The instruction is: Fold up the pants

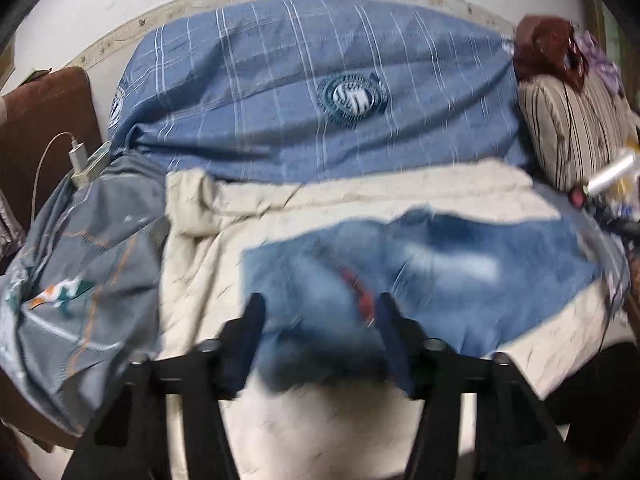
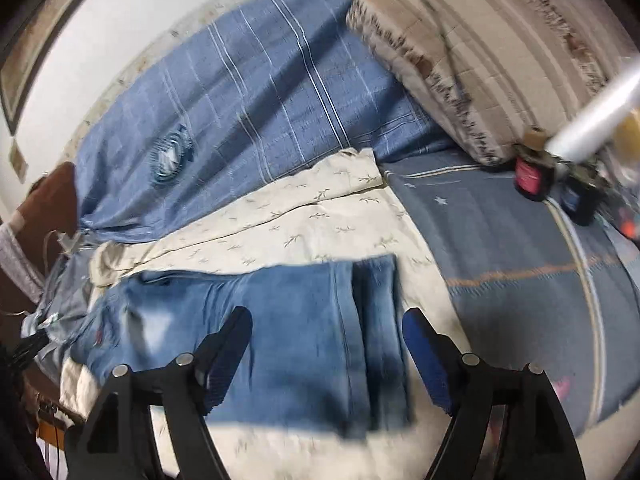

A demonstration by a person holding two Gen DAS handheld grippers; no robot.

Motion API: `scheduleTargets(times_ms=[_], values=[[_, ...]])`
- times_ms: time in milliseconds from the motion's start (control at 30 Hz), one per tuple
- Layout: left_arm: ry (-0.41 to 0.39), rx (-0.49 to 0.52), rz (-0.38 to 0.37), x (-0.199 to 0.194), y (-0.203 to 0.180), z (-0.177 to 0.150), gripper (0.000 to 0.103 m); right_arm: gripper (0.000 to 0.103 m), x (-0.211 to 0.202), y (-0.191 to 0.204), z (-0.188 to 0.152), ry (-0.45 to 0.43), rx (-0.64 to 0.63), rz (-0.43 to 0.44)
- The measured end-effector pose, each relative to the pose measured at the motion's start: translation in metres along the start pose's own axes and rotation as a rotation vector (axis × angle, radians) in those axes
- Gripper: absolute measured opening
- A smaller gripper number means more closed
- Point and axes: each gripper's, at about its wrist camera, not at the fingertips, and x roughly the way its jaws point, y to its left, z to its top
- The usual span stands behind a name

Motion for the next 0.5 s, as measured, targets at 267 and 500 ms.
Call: scheduleTargets(times_ms=[267, 500], values=[[0.147, -0.190, -0.059, 0.083, -0.035, -0.008, 0.061, 0.031, 0.085, 0.005, 0.013, 0.143, 0.101, -0.086], [0.122, -0.102, 0.067, 0.102, -0.045, -0.038, 0.061, 0.006, 0.058, 0.015, 0.008, -0.038, 0.062, -0.153]])
